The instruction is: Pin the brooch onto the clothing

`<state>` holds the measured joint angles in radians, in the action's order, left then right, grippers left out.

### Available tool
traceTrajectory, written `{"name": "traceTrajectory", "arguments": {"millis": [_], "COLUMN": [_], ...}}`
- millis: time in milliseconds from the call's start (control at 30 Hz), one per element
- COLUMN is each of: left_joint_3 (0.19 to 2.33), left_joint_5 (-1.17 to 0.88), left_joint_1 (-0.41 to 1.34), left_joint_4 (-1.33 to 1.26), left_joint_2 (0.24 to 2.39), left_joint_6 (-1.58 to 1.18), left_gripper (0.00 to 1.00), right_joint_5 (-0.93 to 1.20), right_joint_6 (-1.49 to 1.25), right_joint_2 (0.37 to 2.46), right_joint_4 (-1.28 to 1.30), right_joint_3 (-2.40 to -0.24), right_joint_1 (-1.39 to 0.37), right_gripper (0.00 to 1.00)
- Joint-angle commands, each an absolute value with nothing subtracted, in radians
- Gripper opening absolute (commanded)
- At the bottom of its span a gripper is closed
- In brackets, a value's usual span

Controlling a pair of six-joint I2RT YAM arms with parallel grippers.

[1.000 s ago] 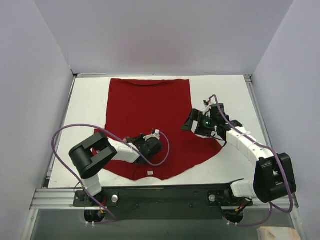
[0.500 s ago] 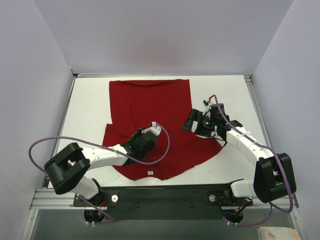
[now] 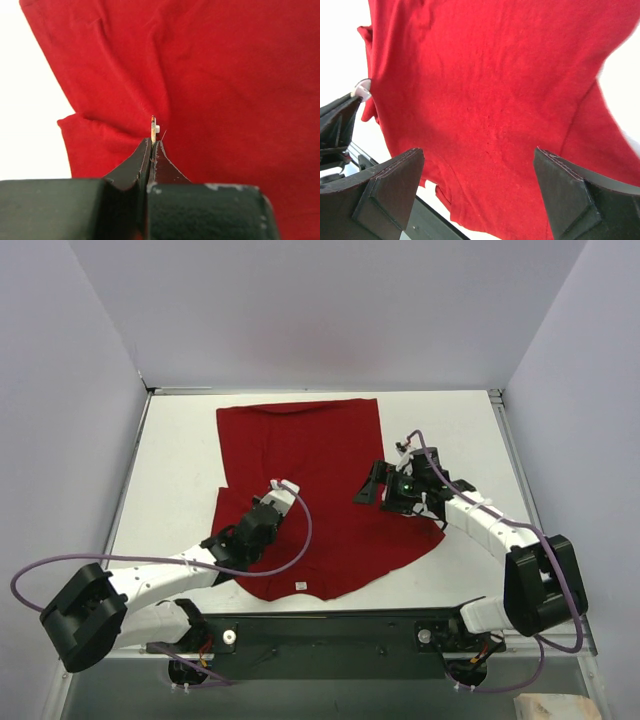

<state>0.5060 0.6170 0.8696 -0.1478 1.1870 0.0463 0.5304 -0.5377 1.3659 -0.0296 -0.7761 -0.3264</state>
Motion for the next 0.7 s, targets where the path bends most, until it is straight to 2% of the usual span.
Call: {"name": "traceTrajectory", "arguments": {"millis": [0, 400, 667], "left_joint_3": [0.471, 0.394, 0.357], "left_joint_5": [0.473, 0.299, 0.239], "left_joint_1": [0.836, 0.746, 0.718], "left_joint_4": [-0.259, -0.327, -0.377], "left_joint_2": [1.099, 1.000, 0.977], "left_joint_6": [0.005, -0.066, -0.094], "left_gripper": [0.00, 0.00, 0.00], "right_joint_5": [0.542, 0.558, 0.611], "right_joint_6": [-0.545, -0.600, -0.681], "right_joint_2": [1.405, 1.538, 1.644], "right_joint_4": [-0.064, -0.196, -0.291], "right_joint_3": [-0.828, -0.937, -1.011], "right_joint_1": [-0.376, -0.486, -0.526], "right_gripper": [0.96, 0.95, 0.81]}}
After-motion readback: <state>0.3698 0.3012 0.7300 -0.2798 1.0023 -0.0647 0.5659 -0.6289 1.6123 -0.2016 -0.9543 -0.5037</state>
